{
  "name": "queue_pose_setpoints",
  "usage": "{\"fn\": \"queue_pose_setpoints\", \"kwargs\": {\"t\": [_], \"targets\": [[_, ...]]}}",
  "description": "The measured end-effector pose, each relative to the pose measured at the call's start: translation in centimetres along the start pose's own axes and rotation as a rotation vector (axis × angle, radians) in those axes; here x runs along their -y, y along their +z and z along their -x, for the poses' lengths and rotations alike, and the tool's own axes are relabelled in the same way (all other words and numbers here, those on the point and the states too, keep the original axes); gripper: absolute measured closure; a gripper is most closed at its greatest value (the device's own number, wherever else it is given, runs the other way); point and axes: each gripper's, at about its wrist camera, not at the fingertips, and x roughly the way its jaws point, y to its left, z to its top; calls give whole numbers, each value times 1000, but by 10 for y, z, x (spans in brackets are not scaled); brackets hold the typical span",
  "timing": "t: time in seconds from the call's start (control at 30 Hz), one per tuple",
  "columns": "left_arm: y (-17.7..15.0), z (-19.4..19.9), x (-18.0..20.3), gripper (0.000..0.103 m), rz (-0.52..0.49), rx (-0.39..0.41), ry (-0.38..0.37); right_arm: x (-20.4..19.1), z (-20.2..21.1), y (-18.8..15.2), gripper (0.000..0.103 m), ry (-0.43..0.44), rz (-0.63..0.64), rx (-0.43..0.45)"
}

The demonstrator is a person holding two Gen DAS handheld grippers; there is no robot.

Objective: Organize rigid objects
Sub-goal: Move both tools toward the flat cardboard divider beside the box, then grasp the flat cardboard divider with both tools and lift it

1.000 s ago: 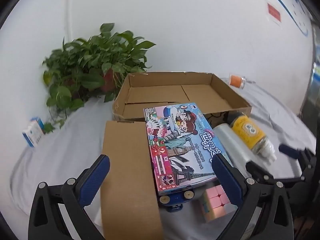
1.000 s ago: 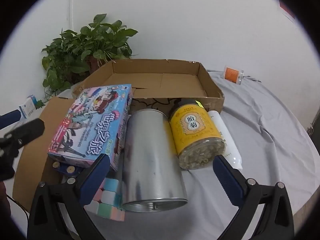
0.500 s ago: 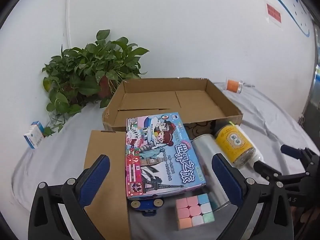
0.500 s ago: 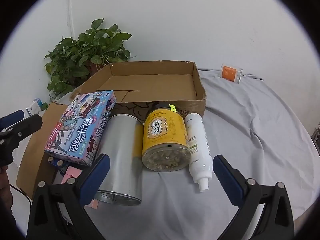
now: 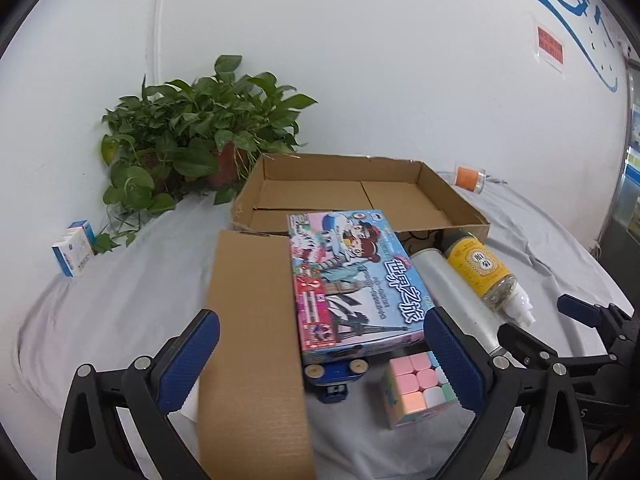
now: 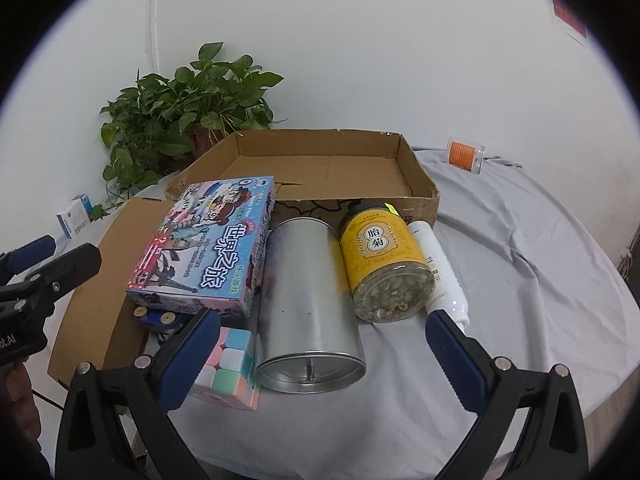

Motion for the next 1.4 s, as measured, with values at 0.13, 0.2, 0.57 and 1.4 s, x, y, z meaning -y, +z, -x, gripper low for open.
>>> {"fn": "queue_pose_setpoints", "kwargs": {"t": [0.13,0.2,0.57,1.4], "targets": [[-5,13,-23,0,39,37,-14,-15,8,1,1,-31,37,4],[-4,15,-32,0,68,34,-22,-22,10,0,1,-39,60,8],[-20,5,-91,1,167,-88,-189,-95,30,-20,1,273,219,-36],[-80,-26,-162,11,413,-307,-514,-123,-50,-50,22,714,-221,-448]]}}
